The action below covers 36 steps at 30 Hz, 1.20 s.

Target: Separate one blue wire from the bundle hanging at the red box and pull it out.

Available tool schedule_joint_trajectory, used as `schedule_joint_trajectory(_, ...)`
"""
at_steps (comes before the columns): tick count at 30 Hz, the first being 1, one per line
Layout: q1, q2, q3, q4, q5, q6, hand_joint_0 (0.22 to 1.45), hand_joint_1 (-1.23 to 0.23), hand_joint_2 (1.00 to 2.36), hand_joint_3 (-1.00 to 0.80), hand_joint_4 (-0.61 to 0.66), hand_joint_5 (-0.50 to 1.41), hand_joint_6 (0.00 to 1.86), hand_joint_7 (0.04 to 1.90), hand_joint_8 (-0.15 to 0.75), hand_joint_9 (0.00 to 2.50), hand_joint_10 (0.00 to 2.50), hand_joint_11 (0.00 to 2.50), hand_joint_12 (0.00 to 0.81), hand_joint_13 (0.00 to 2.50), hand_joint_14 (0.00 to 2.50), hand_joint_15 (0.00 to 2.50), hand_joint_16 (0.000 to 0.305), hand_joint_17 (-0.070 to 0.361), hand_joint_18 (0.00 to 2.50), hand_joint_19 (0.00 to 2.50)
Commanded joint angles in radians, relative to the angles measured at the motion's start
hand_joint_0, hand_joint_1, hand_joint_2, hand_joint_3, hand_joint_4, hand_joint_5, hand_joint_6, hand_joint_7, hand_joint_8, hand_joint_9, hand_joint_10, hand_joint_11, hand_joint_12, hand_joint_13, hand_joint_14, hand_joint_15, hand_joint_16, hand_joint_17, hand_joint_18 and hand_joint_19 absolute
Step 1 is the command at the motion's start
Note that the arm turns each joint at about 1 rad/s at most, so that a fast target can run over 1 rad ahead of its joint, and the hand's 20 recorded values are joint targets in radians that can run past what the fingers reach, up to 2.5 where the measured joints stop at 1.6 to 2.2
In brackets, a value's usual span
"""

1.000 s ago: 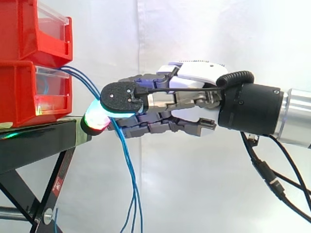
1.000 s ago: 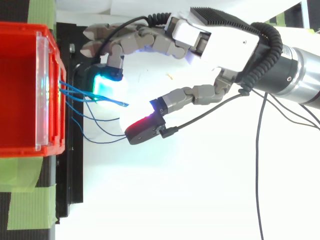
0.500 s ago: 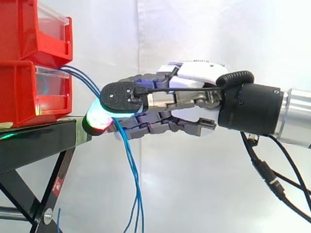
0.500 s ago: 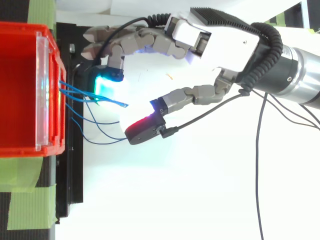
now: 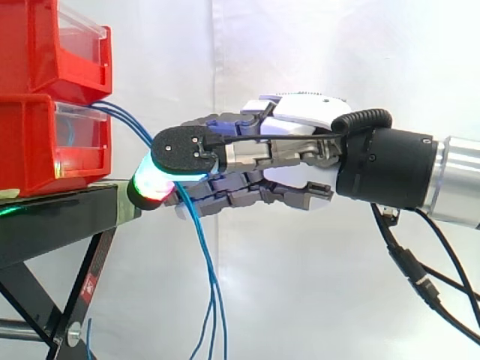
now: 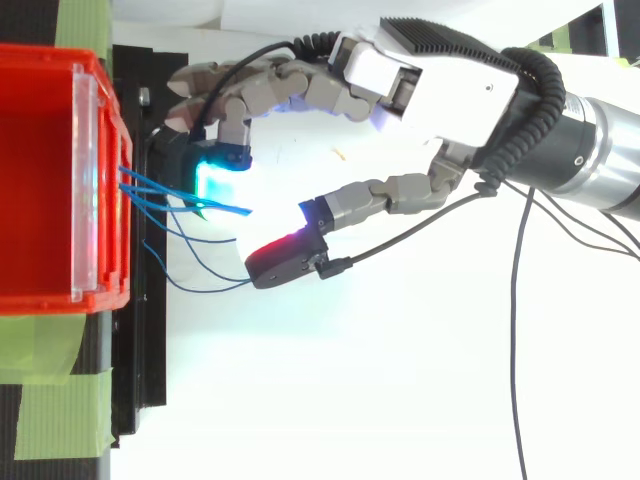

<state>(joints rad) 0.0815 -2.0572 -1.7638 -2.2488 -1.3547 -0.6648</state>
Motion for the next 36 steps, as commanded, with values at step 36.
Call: schedule_joint_trajectory(36,0.012,0.0,0.001,-0.086,0.016,0.232,0.65,-0.71,1.02,-0.24,0.17,-0.18,0.8,1.01,0.35,0.74,0.01,0.3,0.321,0.85,0.01,0.32,0.044,0.099,0.46,0.24)
